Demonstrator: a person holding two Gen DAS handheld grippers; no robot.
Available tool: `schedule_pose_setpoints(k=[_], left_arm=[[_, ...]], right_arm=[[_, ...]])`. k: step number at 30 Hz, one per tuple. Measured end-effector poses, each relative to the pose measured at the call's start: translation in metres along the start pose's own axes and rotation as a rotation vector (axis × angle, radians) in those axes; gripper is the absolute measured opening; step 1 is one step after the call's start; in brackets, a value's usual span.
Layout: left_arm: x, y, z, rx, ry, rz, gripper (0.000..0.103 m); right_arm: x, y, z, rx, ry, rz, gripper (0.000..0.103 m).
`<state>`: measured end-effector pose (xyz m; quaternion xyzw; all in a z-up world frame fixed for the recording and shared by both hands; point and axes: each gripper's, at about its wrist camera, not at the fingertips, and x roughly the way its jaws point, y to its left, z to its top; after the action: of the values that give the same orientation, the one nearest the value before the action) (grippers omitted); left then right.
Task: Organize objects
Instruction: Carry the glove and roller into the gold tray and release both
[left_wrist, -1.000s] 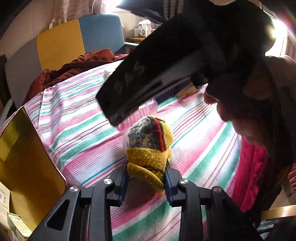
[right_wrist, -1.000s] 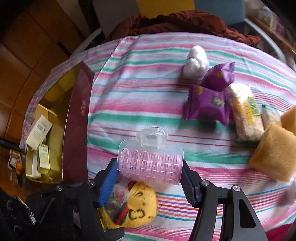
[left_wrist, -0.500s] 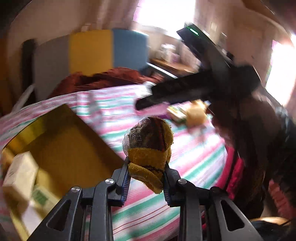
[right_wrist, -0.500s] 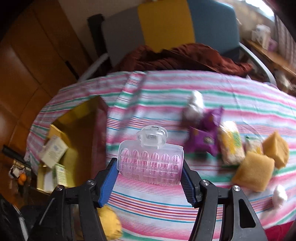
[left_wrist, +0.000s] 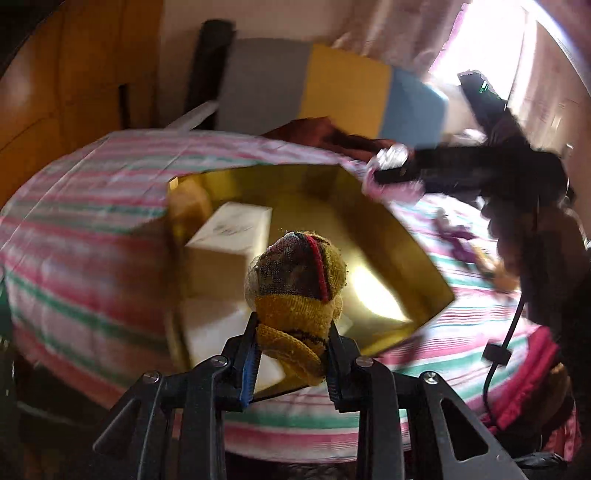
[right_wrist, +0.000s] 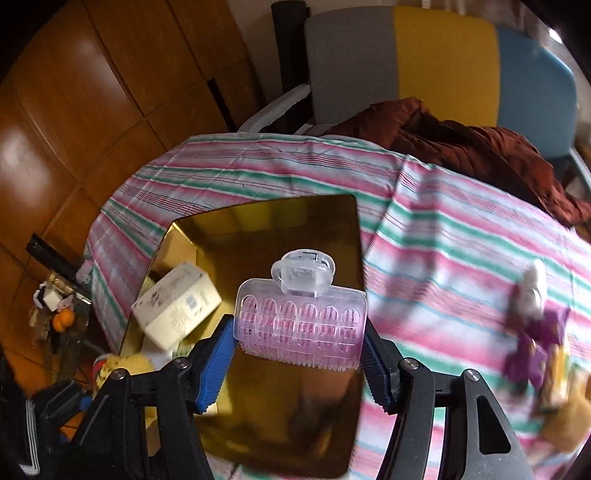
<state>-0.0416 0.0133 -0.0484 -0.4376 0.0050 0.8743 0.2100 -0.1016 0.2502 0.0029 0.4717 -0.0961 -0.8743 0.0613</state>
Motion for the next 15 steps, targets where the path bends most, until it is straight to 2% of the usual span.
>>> schedule_pose_setpoints(k=[2,4,9,15], left_arm=[[0.000,0.007,-0.005,-0.021,0.016,0.005,0.030],[0.005,0.008,-0.009,-0.026,0.025,-0.008,0.033],[0.019,0.005,-0.016,-0.017,0.069,-0.018,0.041],[0.011,0.006,-0.015,-0.037,0.051,-0.027,0.046]], right_arm=[[0.010,0.003,0.016,0.009,-0.013,-0.018,0.067],[0.015,0.001,0.027,0.035,-0.031,-0.047,0.081],[0.010,-0.003,0.022,0.052,-0.036,-0.072,0.085],[0.004,-0.005,-0.007,0.069,-0.017,-0.060,0.087]])
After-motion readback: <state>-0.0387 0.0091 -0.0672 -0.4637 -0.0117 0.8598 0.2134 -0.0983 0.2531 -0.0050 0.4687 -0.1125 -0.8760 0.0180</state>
